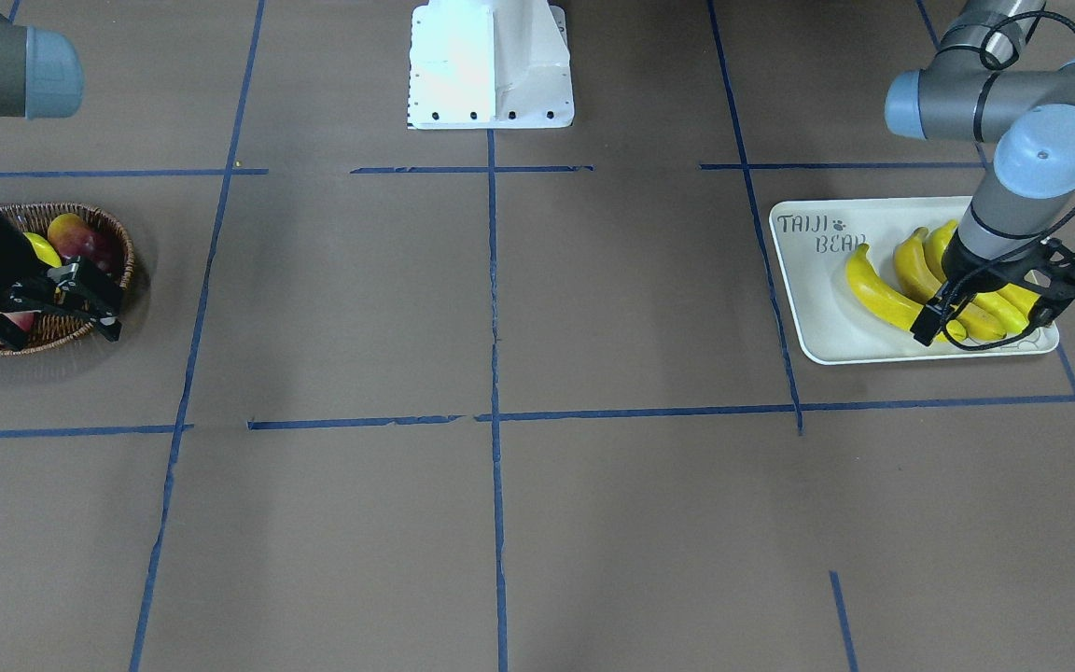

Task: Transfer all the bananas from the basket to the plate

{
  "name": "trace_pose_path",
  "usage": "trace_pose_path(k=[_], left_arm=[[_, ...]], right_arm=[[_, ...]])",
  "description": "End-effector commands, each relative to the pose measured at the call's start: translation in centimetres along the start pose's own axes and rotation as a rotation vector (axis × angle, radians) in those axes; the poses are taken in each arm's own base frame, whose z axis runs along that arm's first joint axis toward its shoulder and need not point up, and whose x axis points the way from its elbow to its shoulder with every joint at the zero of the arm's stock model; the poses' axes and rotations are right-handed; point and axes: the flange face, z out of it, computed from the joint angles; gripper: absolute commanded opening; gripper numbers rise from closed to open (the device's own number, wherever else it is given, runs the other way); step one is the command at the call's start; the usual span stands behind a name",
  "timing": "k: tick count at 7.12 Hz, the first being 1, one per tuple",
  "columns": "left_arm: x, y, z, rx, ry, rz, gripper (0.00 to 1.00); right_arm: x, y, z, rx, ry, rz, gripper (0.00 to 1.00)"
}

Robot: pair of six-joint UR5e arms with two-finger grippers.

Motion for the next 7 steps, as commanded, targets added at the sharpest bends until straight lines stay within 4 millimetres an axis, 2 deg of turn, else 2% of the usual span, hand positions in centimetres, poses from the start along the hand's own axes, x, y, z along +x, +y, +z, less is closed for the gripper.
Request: trace_pose_path(k=[1,2,3,4,5,7], left_arm=[[-4.8,-4.6,-2.7,-0.057,0.047,0.243,1.0],[-8.7,-6.8,-3.4,-0.08,0.066,0.377,1.0],[-11.6,-9.5,-5.0,-0.09,0.094,0.495,1.0],[-14.3,-11.4,-6.5,-0.104,0.082,0.602,1.0],[-16.7,-12.7,-7.4,-0.121,0.065,0.735,1.0],[-21.9,-15.2,-8.7,-0.167,0.049,0.901,1.0]], right_arm=[[8.6,0.6,-2.0,-0.02,-0.006,-0.06,1.0],[12.5,1.0,-2.8,-0.038,0.026,-0.107,1.0],[16.6,1.3,-4.3,-0.07,0.058,-0.159,1.0],[20.3,1.9,-5.9,-0.097,0.076,-0.205,1.0],[24.3,3.5,-6.8,-0.124,0.084,-0.239,1.0],[32.9,6.5,-5.6,-0.161,0.019,-0.26,1.0]])
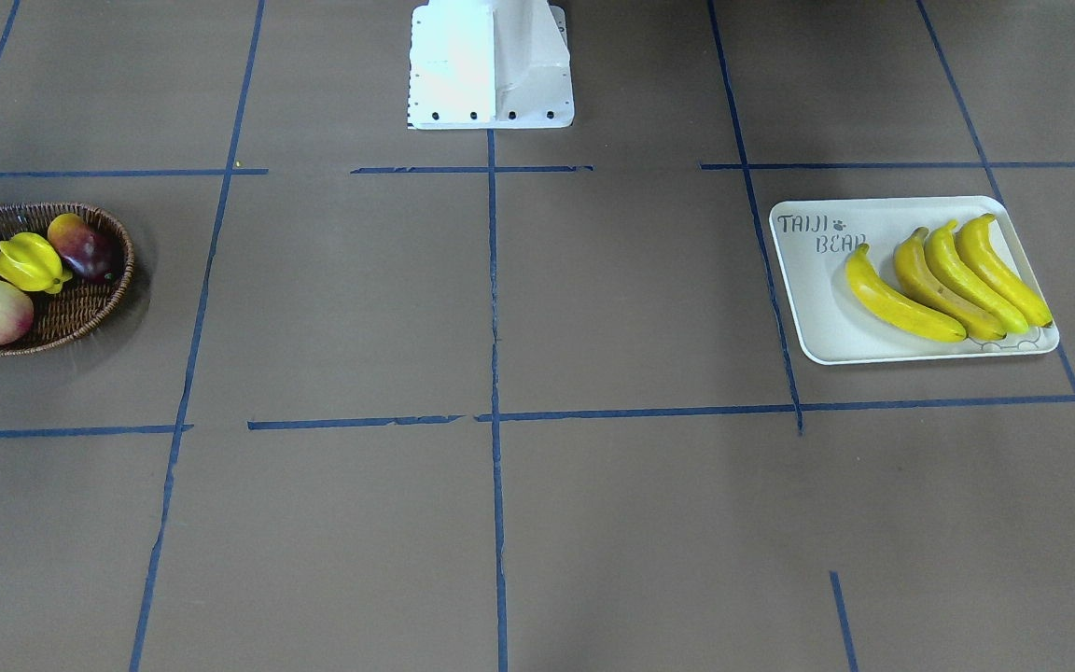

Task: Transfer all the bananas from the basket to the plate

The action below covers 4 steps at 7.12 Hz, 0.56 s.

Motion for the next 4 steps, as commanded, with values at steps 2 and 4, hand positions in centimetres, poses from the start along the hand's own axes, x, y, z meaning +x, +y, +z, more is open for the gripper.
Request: trace_pose_path(k=[2,4], left_arm=[[-7.0,3.9,-3.4,-0.028,0.051,-0.011,1.0],[-7.2,6.0,-2.5,-0.027,0.097,-0.144,1.0]], right_arm=[[9.7,6.8,5.2,-0.09,-0.07,0.016,1.0],[11.0,9.3,7.6,-0.131,-0.083,0.084,0.99]])
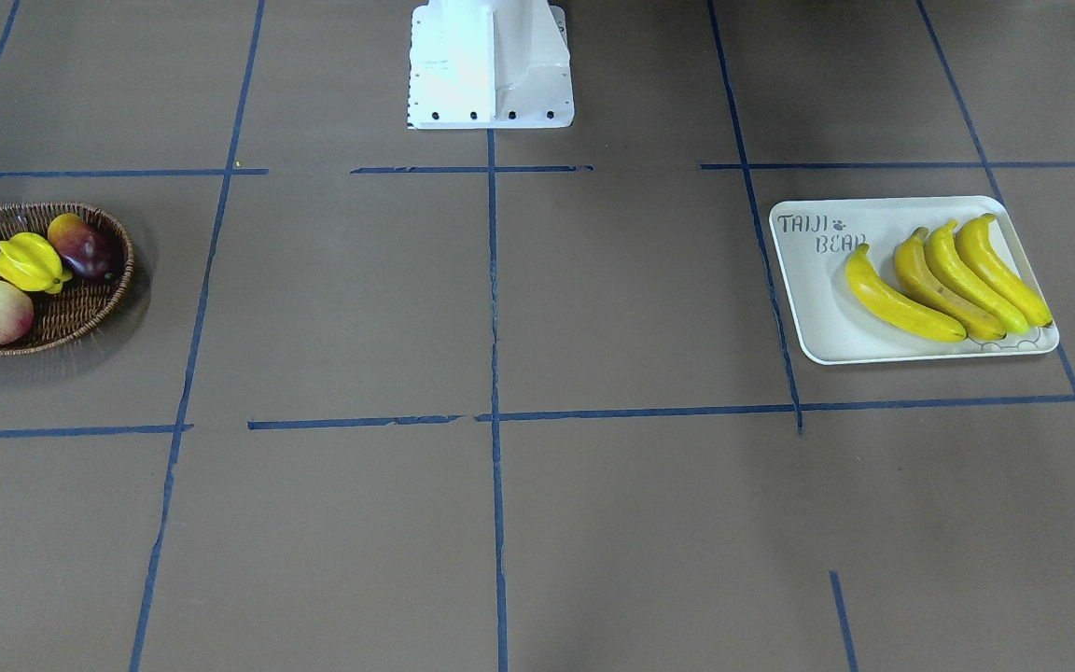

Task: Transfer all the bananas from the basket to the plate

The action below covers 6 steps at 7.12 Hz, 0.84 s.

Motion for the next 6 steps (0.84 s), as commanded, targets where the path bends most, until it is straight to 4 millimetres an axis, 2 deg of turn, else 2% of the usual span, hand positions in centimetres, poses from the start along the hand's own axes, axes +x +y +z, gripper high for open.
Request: trace_pose_path(k=[1,2,3,5,6], left_arm=[[-0.6,1.6,0.7,0.007,0.021,-0.086,1.0],[-0.6,1.9,1.0,0.018,0.033,-0.085,1.0],[-0.6,1.8,0.9,0.024,0.032,-0.071,1.0],[-0.3,1.2,0.4,0.04,0.03,-0.059,1.0],[0.2,1.3,-0.2,0.061,0.026,-0.041,1.0]], right_arm=[[2.0,3.5,3.4,-0.024,-0.009,0.068,0.98],[2.2,5.0,4.4,0.014,0.005,0.13,0.98],[2.1,4.9,4.2,0.054,0.018,0.18,0.98],[1.5,3.7,3.0,0.085,0.029,0.164,0.98],[0.3,2.9,1.5,0.114,0.036,0.137,1.0]])
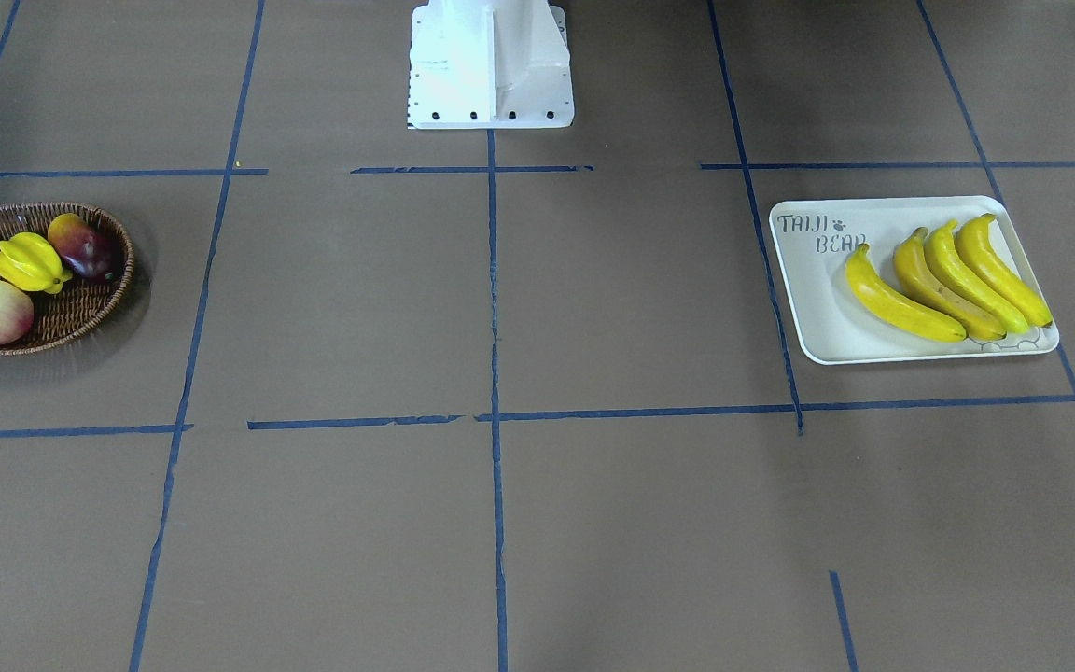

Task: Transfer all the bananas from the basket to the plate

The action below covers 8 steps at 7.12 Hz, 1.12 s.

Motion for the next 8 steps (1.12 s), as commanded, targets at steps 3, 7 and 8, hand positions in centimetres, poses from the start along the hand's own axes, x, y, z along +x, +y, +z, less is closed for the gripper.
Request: trace_pose_path(k=[3,7,8], left_arm=[[0.3,1.2,-0.3,0.01,-0.016,0.012,1.0],[0.6,1.2,-0.5,0.016,-0.017,0.017,1.0],[0.6,1.2,-0.6,0.017,-0.017,0.018,1.0]], right_arm=[[-2.2,-1.4,-2.5,0.055,0.001,-0.044,1.0],[-2.3,-1.4,-2.5,0.054,0.0,-0.025,1.0],[-2.3,-1.4,-2.5,0.054,0.001,-0.025,1.0]])
